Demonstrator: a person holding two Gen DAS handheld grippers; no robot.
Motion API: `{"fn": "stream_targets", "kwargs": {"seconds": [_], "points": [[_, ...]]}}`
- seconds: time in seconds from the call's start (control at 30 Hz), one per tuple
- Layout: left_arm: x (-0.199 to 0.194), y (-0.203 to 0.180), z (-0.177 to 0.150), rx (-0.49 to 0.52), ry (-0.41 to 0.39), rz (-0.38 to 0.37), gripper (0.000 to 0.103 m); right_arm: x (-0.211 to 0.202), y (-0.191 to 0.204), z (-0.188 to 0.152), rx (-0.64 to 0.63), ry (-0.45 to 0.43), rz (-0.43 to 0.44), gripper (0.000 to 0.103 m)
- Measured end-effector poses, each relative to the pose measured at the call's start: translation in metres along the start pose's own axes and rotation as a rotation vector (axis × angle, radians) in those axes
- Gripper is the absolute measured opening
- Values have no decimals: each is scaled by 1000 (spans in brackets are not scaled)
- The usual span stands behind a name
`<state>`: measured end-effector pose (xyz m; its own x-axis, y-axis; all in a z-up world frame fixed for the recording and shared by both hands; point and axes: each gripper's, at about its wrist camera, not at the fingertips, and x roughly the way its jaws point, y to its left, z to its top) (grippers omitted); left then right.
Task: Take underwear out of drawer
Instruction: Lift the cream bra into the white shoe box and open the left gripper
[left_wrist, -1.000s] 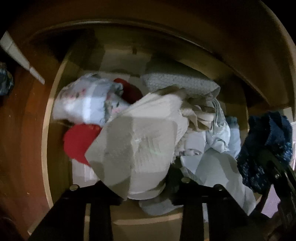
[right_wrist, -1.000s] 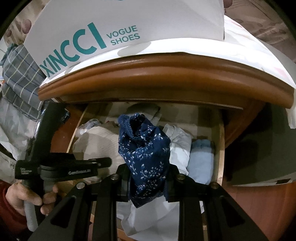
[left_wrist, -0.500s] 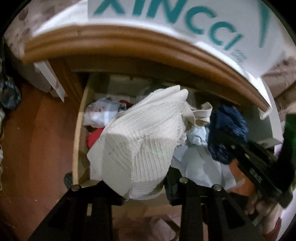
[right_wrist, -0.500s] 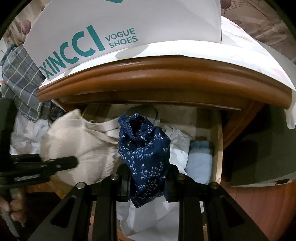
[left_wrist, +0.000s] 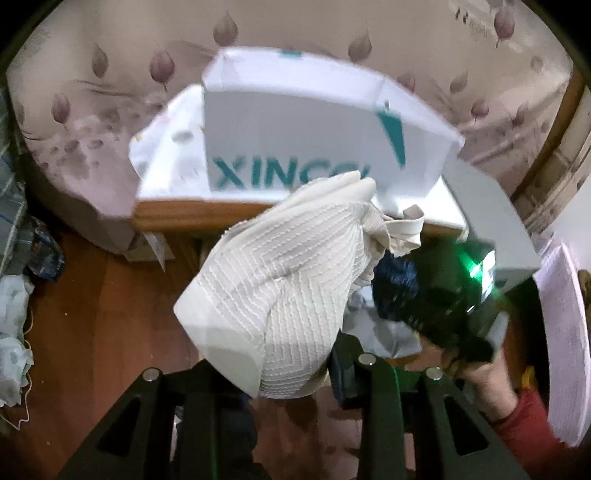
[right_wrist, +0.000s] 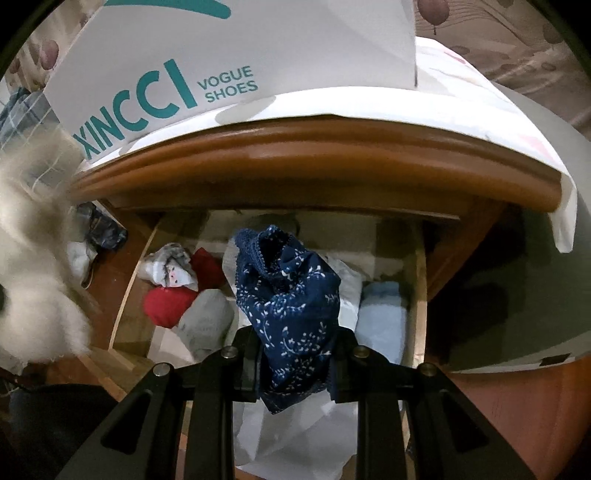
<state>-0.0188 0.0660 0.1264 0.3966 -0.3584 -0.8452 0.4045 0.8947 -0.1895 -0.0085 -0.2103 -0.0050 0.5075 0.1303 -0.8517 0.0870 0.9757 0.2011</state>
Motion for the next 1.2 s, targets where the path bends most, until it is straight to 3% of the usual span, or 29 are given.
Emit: {"fn": "stream_targets", "kwargs": {"seconds": [0.27, 0.57, 0.7, 0.87, 1.03, 1.2], "points": [[-75, 0, 45, 9, -146, -12, 31, 13, -4, -4, 10, 33, -67, 23], [-110, 9, 139, -10, -252, -1, 32, 19, -6, -3, 14, 47, -121, 23], [-93, 10, 186, 6, -270, 53, 32, 20, -5, -4, 3, 44, -154, 23], [-46, 12, 220, -3, -192, 56, 32, 20, -11, -4, 28, 46, -160, 23], [0, 15, 230, -10, -126, 69, 32, 22, -18, -4, 61, 58, -160, 23], [33, 6, 230, 44, -57, 101, 32, 23, -18, -5, 61, 62, -153, 23]]}}
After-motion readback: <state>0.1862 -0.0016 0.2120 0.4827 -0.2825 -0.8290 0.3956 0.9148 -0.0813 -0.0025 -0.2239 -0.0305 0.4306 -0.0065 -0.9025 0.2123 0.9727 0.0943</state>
